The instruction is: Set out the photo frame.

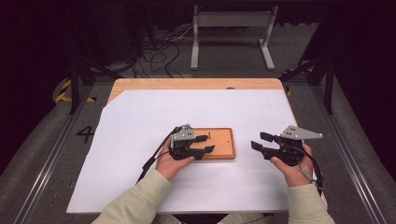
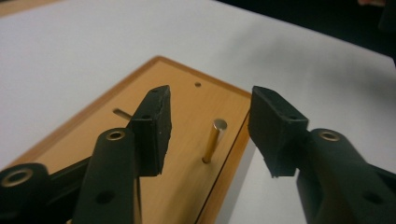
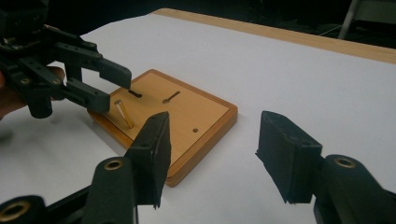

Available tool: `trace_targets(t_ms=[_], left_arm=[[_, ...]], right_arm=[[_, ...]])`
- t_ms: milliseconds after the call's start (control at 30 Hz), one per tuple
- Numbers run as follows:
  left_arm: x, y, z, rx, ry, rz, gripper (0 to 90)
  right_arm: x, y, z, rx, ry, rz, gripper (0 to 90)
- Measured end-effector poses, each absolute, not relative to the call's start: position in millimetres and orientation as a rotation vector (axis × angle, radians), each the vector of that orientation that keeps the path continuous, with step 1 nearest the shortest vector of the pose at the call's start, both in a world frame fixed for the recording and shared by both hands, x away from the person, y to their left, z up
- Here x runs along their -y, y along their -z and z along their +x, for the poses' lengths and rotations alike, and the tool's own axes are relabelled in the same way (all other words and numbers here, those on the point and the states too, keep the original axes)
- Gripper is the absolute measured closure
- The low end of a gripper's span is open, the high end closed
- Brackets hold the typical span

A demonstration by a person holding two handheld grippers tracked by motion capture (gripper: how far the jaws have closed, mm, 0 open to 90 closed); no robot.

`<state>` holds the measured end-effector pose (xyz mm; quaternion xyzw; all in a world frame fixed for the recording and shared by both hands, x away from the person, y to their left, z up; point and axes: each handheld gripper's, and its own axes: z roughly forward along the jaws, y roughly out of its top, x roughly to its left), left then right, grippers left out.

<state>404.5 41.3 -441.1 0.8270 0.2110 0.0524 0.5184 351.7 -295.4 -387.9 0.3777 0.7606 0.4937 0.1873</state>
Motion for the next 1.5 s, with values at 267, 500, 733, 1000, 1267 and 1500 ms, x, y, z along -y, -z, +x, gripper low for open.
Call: trace_targets(t_ms=[267, 500, 733, 1000, 1267, 1500], left_arm=[[-31.6, 451.2, 405.7, -0.481, -0.148, 2.064, 61.5], [-24.5, 458.6, 406.7, -0.462, -0.13, 2.099, 75.0], [-26.3, 461.1, 411.1, -0.491, -0.118, 2.079, 83.2], [-27.5, 461.7, 413.0, -0.491, -0.088, 2.072, 83.1], [-24.8, 461.1, 407.6, -0.405, -0.201, 2.108, 84.3], [-23.8, 461.5, 402.0, -0.26, -0.349, 2.146, 84.0]], right_arm=[[295.6, 390.4, 349.6, -2.141, -1.389, 1.074, 44.6], [298.1, 393.2, 346.3, -2.136, -1.383, 1.079, 45.6], [299.1, 393.2, 342.5, -2.139, -1.401, 1.056, 51.0], [298.8, 394.5, 341.4, -2.148, -1.396, 1.009, 59.5], [300.2, 396.0, 342.3, -2.114, -1.363, 0.988, 62.1], [300.1, 397.2, 343.8, -2.119, -1.343, 0.971, 61.9]])
